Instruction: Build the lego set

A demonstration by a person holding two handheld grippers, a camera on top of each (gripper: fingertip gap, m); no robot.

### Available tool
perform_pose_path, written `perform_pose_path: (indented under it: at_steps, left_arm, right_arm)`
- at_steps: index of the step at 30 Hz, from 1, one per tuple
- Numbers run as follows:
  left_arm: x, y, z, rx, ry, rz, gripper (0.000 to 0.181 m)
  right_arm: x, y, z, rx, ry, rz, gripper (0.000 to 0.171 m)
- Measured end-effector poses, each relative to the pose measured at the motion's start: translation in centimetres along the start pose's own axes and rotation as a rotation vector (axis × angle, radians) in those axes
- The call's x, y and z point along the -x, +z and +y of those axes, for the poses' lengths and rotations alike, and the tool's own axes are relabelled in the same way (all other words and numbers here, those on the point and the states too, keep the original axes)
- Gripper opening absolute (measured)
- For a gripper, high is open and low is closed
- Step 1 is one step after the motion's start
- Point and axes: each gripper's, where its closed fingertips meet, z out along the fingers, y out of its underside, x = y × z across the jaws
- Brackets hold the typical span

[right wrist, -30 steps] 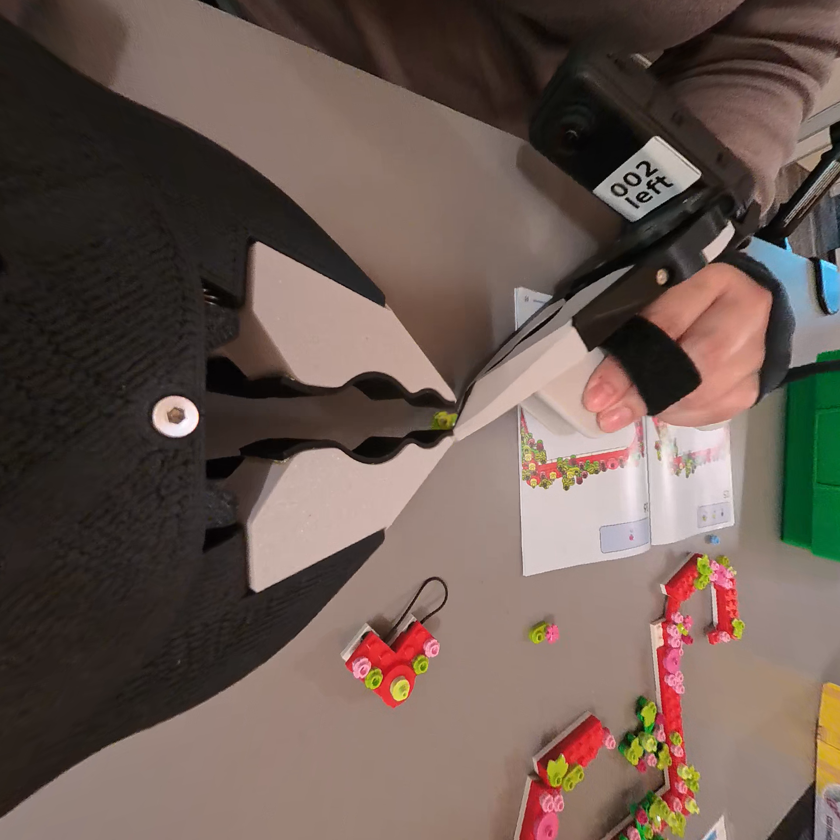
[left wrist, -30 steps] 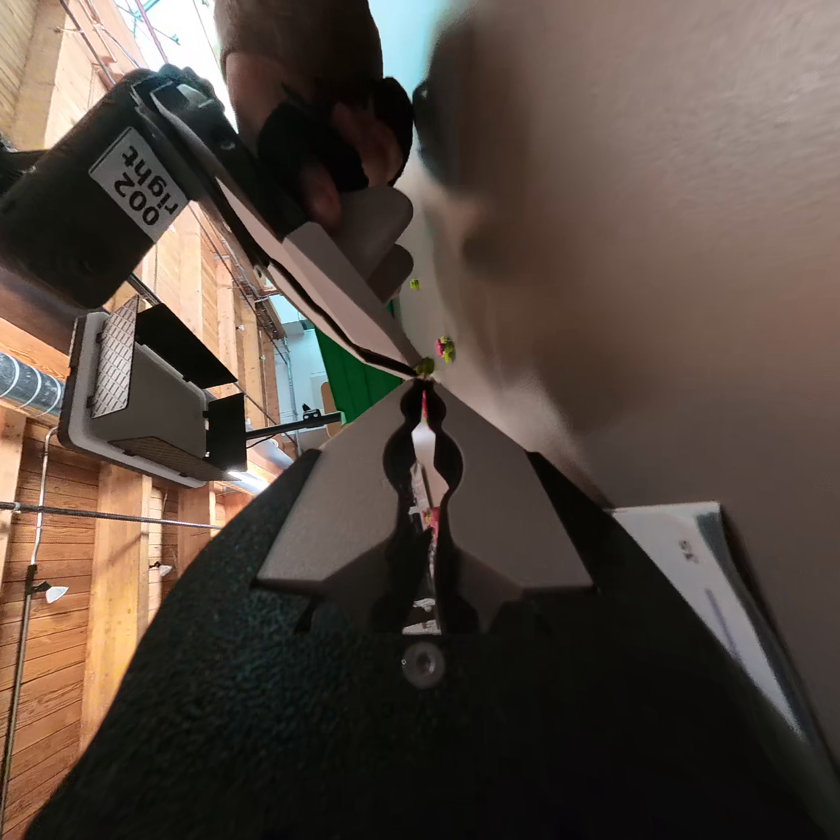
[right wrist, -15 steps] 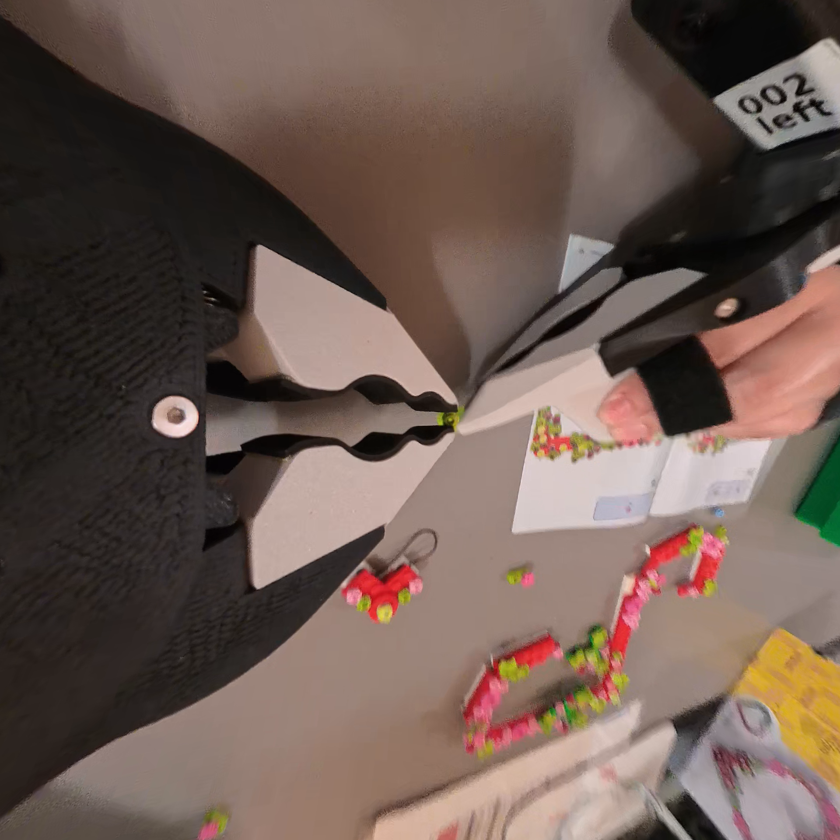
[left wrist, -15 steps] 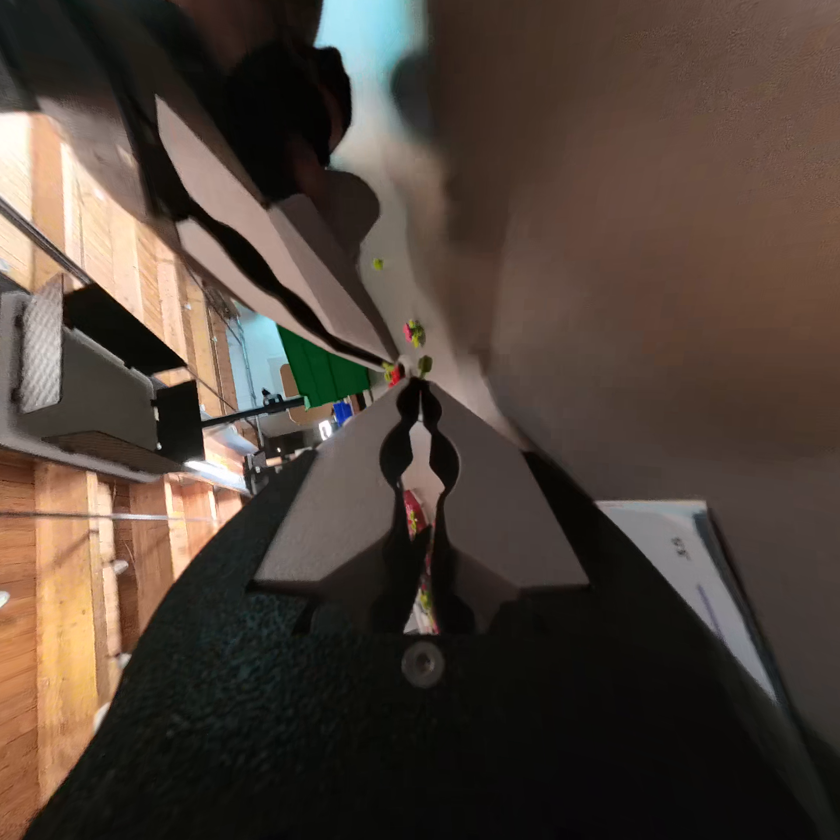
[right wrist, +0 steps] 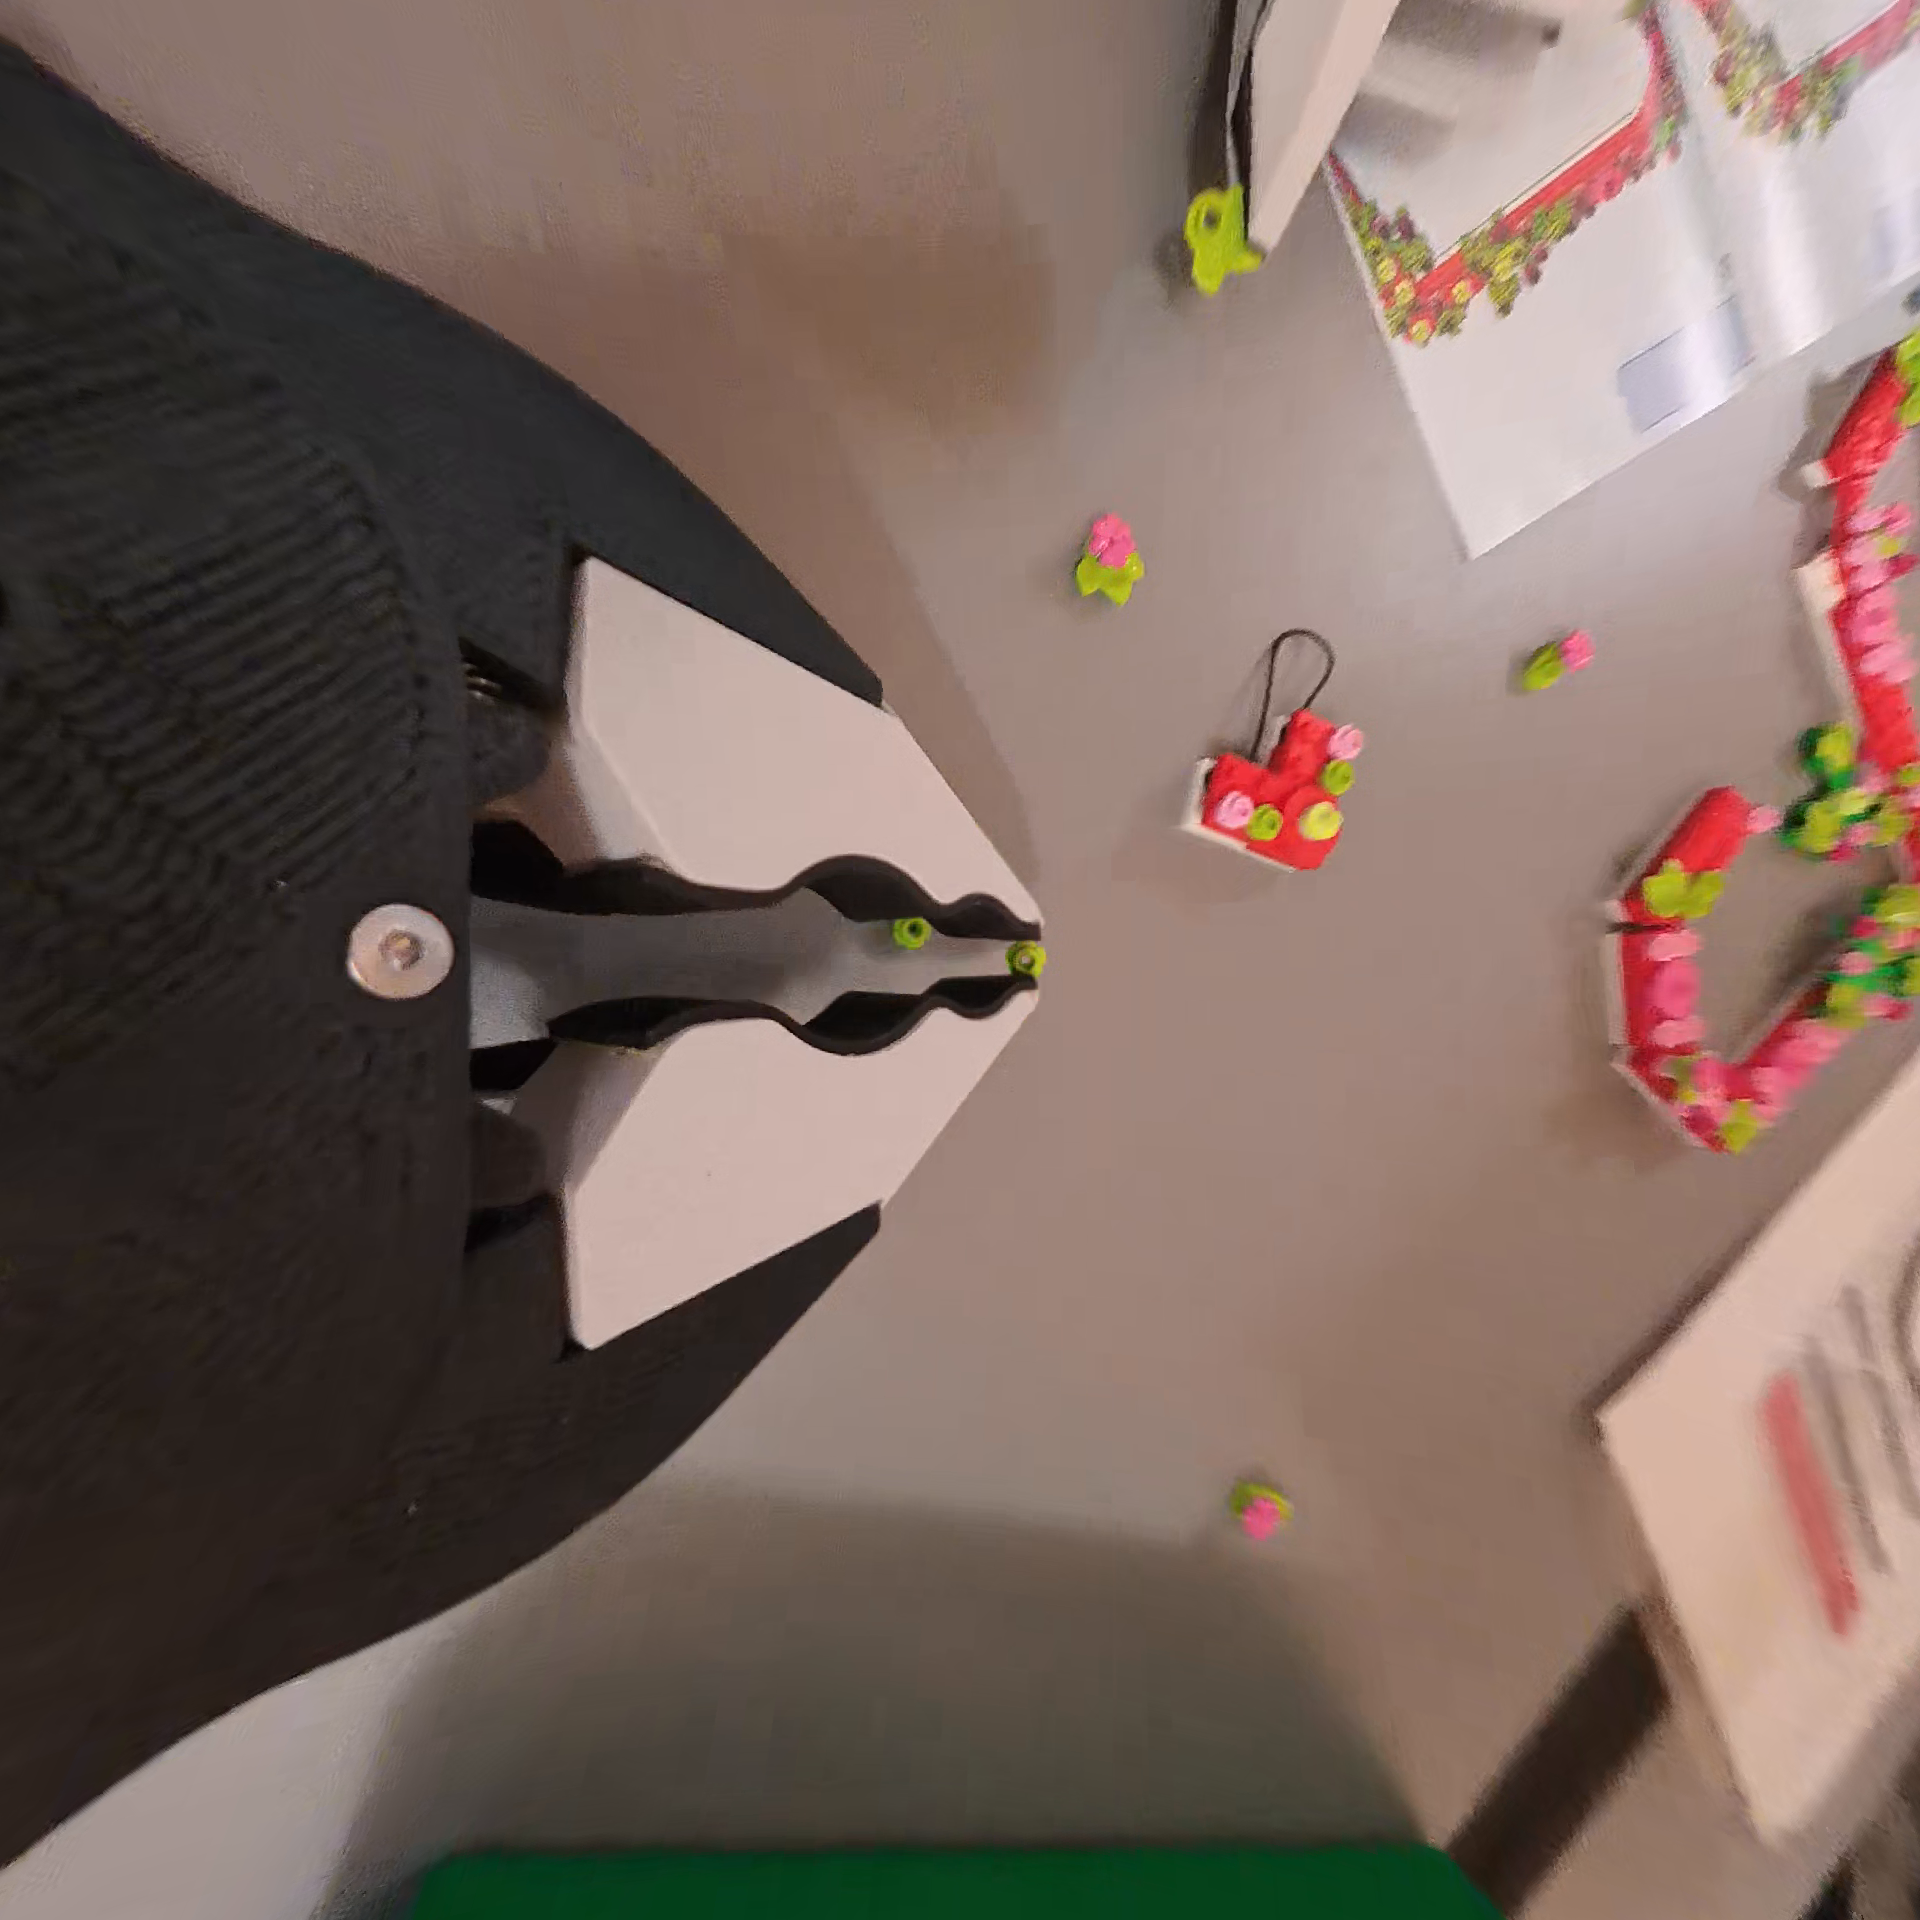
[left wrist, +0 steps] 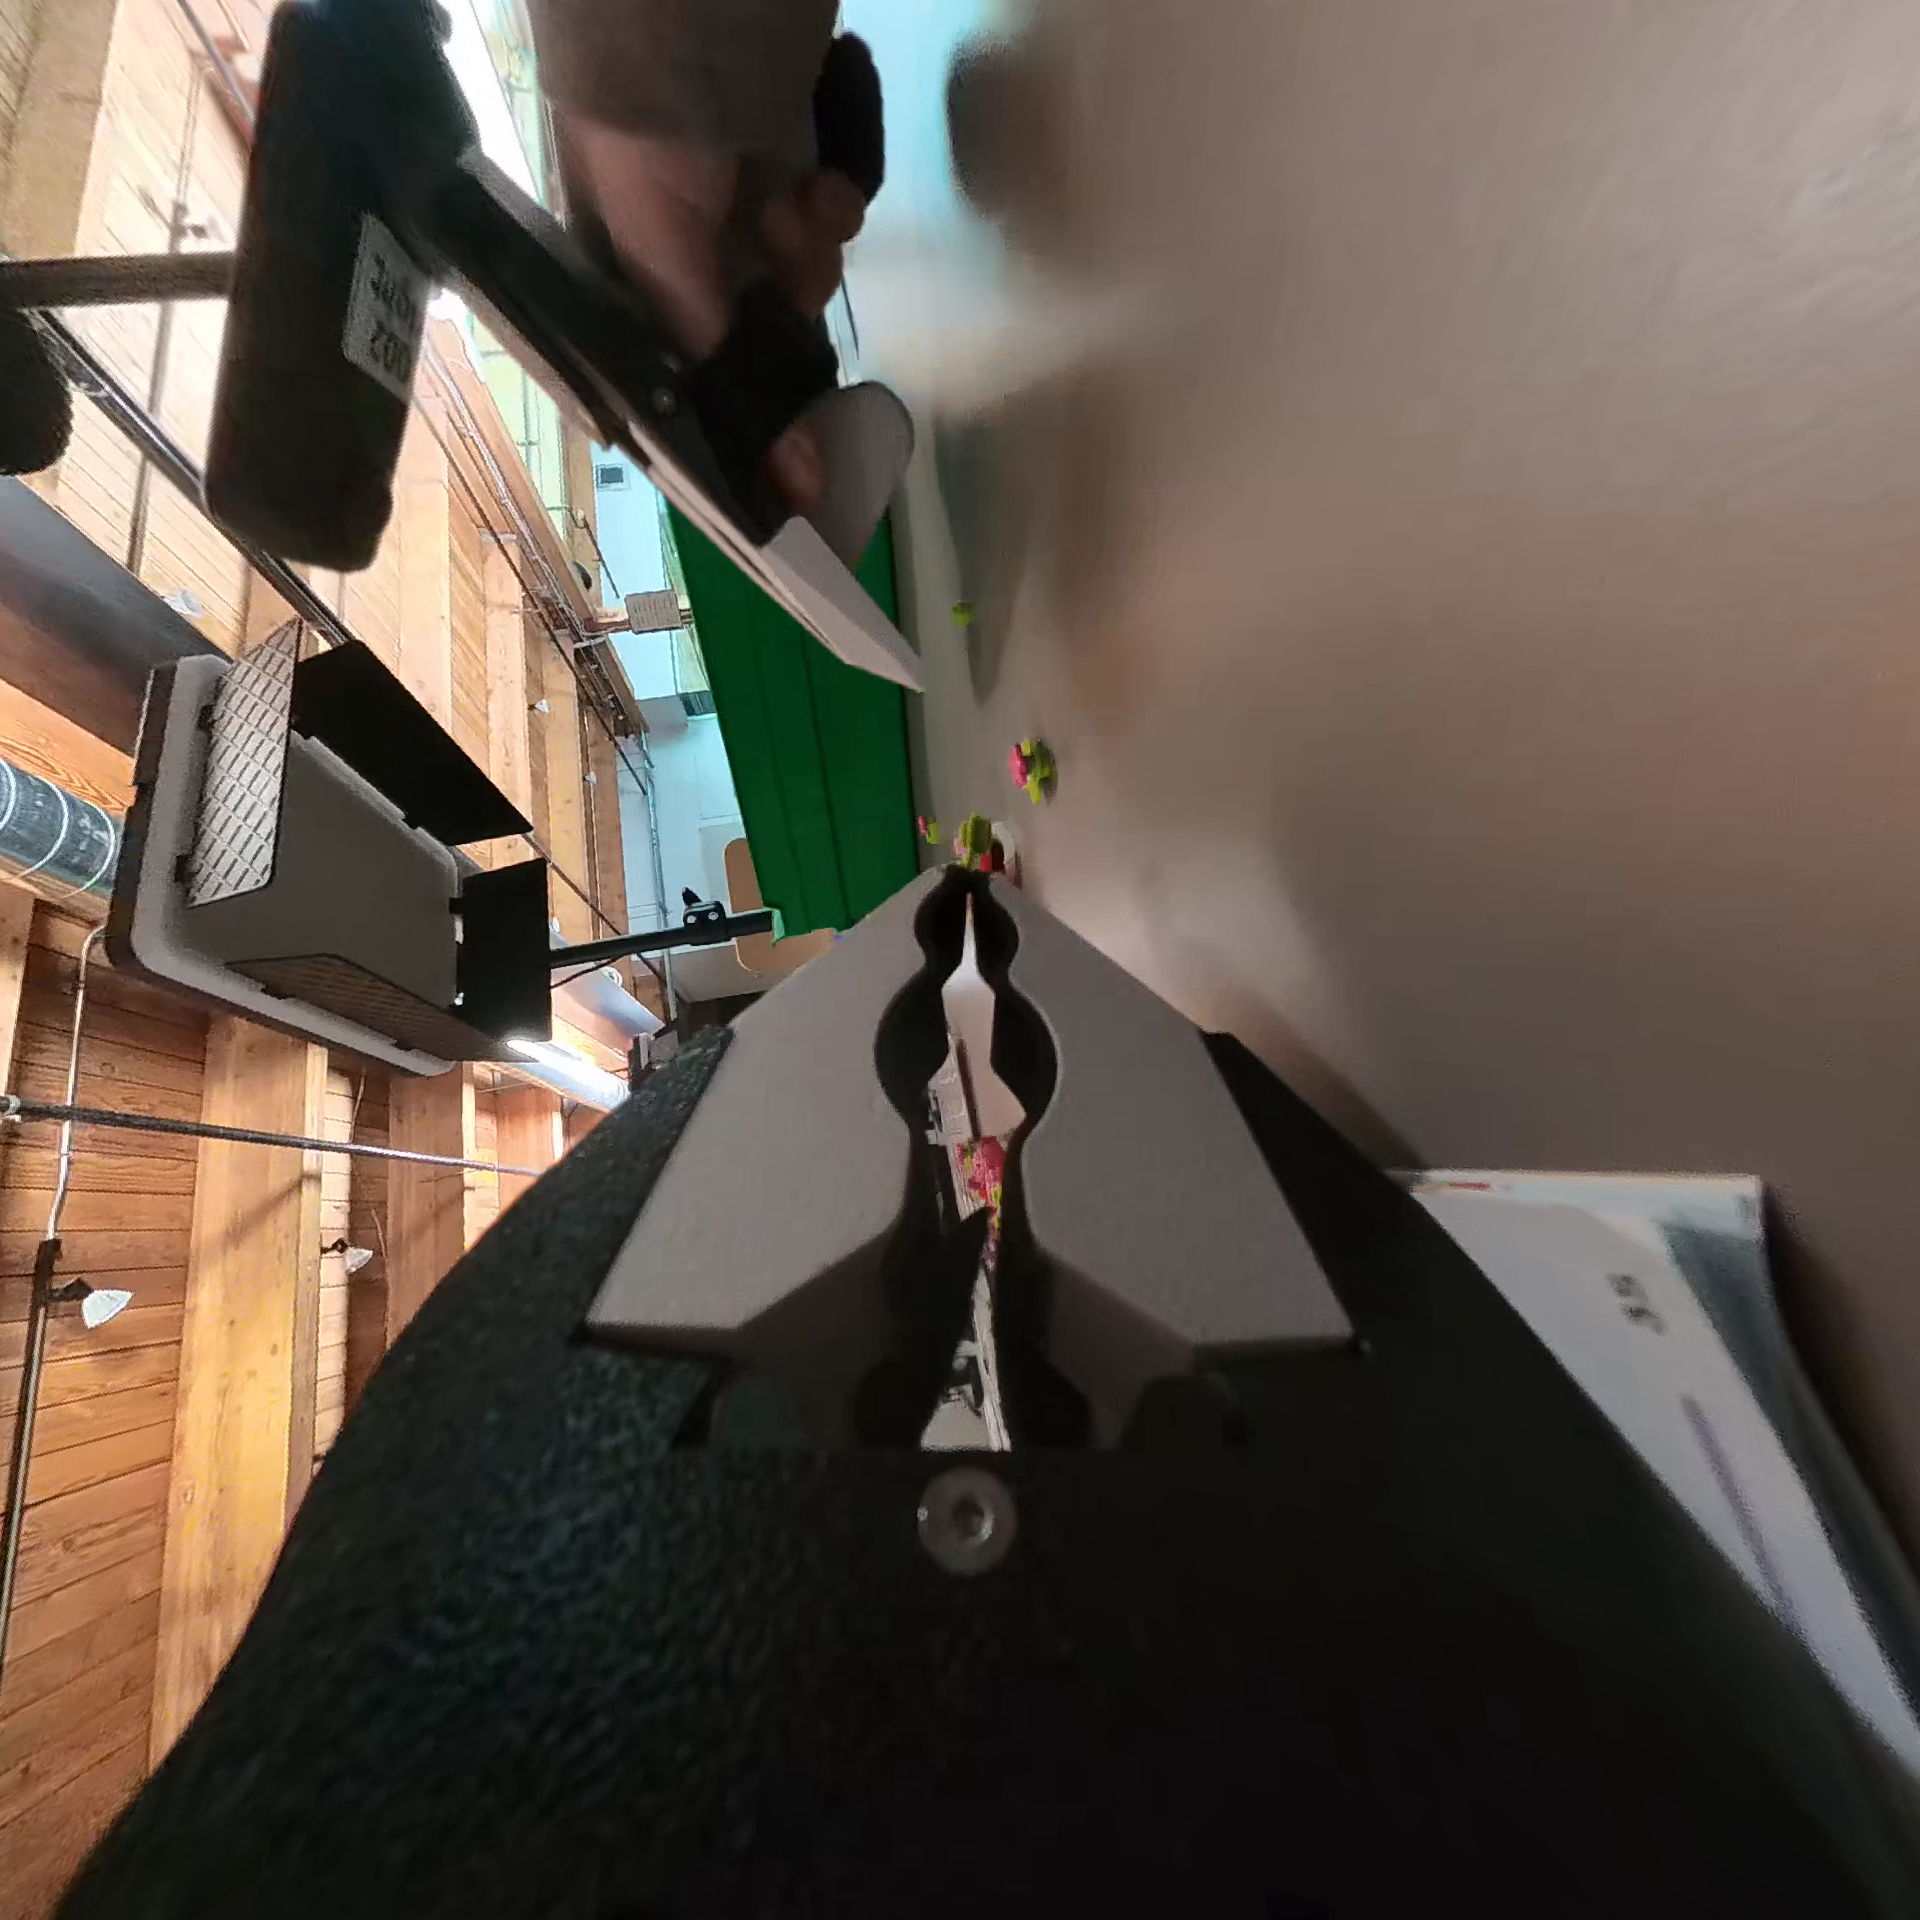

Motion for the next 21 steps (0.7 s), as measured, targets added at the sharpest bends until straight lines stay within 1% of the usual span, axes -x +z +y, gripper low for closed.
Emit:
perform_pose_path:
  at_steps: [4,7,9,13,16,18,21]
  left_arm:
    - [-0.3,0.0,-0.5,-0.023,0.006,0.014,0.000]
    - [-0.3,-0.1,-0.7,-0.030,0.010,0.017,0.000]
    - [-0.4,-0.1,-0.6,-0.026,0.010,0.025,0.000]
    - [-0.5,-0.1,-0.5,-0.022,0.005,0.032,0.000]
    - [-0.5,-0.1,-0.6,-0.026,0.000,0.035,0.000]
    - [-0.6,-0.1,-0.6,-0.028,-0.003,0.041,0.000]
    - [-0.6,-0.1,-0.7,-0.033,-0.007,0.043,0.000]
  right_arm:
    - [-0.5,0.4,-0.1,0.035,0.016,0.019,0.005]
    - [-0.9,1.0,0.9,0.122,0.064,0.001,0.004]
    - [-0.9,1.2,1.0,0.135,0.097,-0.006,0.004]
    - [-0.7,1.2,1.0,0.147,0.106,-0.014,0.017]
    - [-0.8,1.1,0.8,0.124,0.094,-0.004,0.023]
    - [-0.2,1.1,1.0,0.123,0.103,-0.039,0.030]
    - [-0.4,1.0,0.9,0.104,0.084,-0.009,0.039]
